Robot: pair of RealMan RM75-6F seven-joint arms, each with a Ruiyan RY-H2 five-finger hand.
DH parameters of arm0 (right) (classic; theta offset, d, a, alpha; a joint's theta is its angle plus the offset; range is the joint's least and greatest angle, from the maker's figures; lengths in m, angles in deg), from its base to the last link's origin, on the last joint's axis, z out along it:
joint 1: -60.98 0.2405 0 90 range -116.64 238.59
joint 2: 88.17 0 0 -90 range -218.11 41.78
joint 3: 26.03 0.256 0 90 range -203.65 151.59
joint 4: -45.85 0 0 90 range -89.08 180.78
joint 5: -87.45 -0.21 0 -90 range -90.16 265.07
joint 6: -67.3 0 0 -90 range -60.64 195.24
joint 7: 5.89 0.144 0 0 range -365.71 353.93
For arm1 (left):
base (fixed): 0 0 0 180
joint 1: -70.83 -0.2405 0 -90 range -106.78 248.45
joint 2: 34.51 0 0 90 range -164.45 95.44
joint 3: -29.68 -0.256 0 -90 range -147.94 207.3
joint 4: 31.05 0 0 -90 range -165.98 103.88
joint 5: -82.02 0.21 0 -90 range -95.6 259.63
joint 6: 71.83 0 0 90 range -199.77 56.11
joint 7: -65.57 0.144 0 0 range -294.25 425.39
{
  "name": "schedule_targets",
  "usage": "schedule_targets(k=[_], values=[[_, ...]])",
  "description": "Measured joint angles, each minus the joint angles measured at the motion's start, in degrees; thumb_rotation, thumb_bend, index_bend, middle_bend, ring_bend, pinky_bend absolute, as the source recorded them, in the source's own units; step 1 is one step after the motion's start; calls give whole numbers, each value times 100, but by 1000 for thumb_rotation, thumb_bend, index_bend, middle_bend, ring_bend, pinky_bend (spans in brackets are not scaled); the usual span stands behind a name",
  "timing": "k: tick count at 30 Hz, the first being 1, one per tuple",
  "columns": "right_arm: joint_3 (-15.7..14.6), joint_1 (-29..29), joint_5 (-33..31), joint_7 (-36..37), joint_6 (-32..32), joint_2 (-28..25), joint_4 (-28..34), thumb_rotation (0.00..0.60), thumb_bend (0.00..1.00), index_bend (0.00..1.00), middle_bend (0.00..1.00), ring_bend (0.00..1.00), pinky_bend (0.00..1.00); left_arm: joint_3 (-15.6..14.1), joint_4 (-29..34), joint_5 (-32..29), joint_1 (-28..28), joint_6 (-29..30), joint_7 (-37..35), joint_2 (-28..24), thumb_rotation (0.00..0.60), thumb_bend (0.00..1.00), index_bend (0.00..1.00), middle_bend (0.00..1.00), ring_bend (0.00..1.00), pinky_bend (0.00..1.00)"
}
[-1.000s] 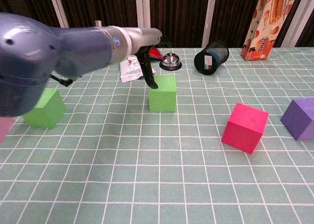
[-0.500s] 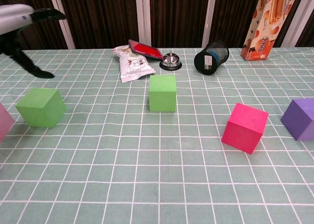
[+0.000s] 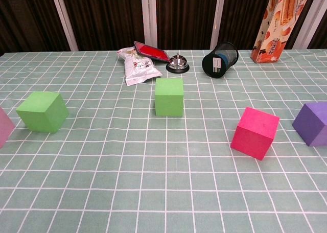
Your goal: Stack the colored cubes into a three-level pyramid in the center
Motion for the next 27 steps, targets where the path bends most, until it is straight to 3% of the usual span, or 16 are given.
schedule_targets(k=[6, 12, 18, 27], values=[[156, 593, -378, -851, 573, 39, 668, 600, 339, 0, 0, 0, 0, 168, -153, 259, -180, -119, -315, -67, 600, 76, 0, 0, 0, 11], [161, 1073, -890, -1556, 809, 722, 1094, 600, 339, 0, 0, 0, 0, 389, -183, 385, -305, -223, -485, -92, 600, 76, 0, 0, 0, 11], [141, 1470, -1399, -2007, 757, 1739, 1052, 600, 339, 0, 0, 0, 0, 552, -255, 419, -410, -358, -569, -91, 600, 76, 0, 0, 0, 11], [277, 1833, -1953, -2238, 555, 2512, 461, 600, 336, 0, 0, 0, 0, 738, -331, 425, -520, -550, -677, -92, 600, 76, 0, 0, 0, 11]])
